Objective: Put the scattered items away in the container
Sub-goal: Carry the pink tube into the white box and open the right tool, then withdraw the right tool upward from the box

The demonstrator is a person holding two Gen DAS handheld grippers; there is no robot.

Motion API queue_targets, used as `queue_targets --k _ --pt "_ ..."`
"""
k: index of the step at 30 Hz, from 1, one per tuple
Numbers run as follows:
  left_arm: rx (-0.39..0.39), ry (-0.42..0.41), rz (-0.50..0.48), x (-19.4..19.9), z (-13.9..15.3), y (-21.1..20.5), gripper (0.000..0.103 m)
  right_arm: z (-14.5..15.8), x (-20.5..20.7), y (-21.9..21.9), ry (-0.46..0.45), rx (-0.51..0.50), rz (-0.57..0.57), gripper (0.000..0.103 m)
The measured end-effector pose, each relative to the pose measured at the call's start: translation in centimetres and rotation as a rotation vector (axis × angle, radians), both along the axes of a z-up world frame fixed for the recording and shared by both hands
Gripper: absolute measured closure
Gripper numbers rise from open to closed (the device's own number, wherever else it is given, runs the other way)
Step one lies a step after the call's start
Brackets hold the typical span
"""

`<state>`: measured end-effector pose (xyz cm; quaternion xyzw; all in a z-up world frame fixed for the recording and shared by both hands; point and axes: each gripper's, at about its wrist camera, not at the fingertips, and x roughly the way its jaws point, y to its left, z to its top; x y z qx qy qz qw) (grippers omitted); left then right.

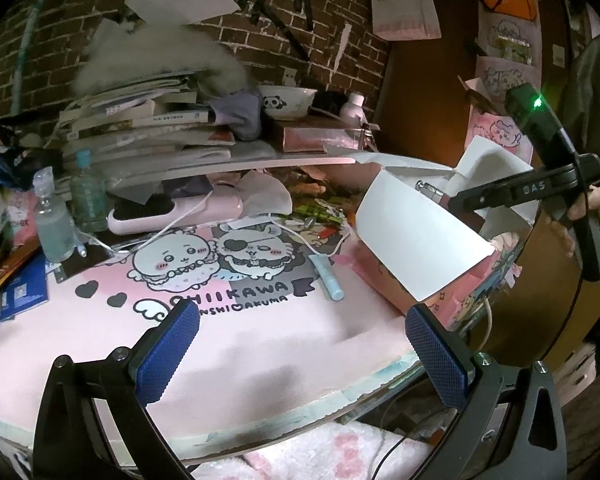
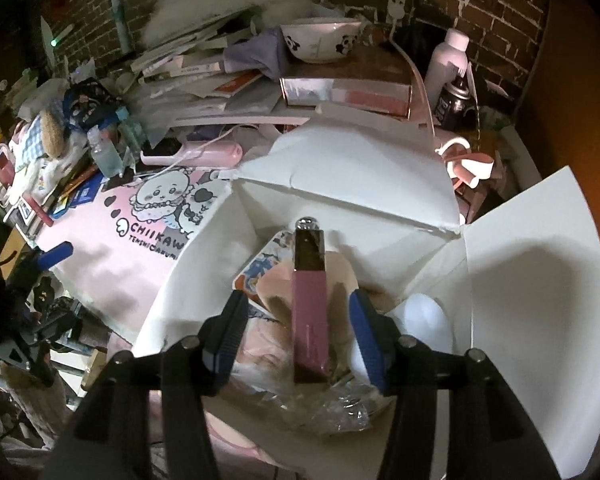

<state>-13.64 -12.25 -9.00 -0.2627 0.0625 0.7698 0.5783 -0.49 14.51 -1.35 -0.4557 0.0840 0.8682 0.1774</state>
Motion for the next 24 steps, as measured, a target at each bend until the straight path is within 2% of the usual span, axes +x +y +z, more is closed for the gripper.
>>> queue_targets --k 7,9,11,15,18,24 --pt "-0.011 -0.007 -0.023 0.1 -0.1 0.8 0.000 1.3 0.5 -1.4 0.041 0.108 0.036 0.034" --pt "-0.019 -0.006 -0.030 0.2 -0.1 1.2 0.000 1.6 0.6 -1.9 0.053 0.129 0.052 0.021" --pt "-0.025 -0.004 -0.033 0.3 -0.2 1.6 0.000 1.8 0.7 -2.6 0.072 0.172 0.073 0.015" --pt "-0.032 -0.003 -0.051 0.6 -0.2 2.4 0.000 1.9 0.8 -4.1 0.085 0.290 0.116 0.010" --pt "-0.044 0.001 -0.062 0.9 -0.2 3.0 0.000 1.8 0.8 -4.6 0.100 0.307 0.146 0.000" --pt "-0.081 -0.003 -0.068 1.3 -0.9 4.4 0.000 1.3 0.8 -4.7 0.125 0.337 0.169 0.000"
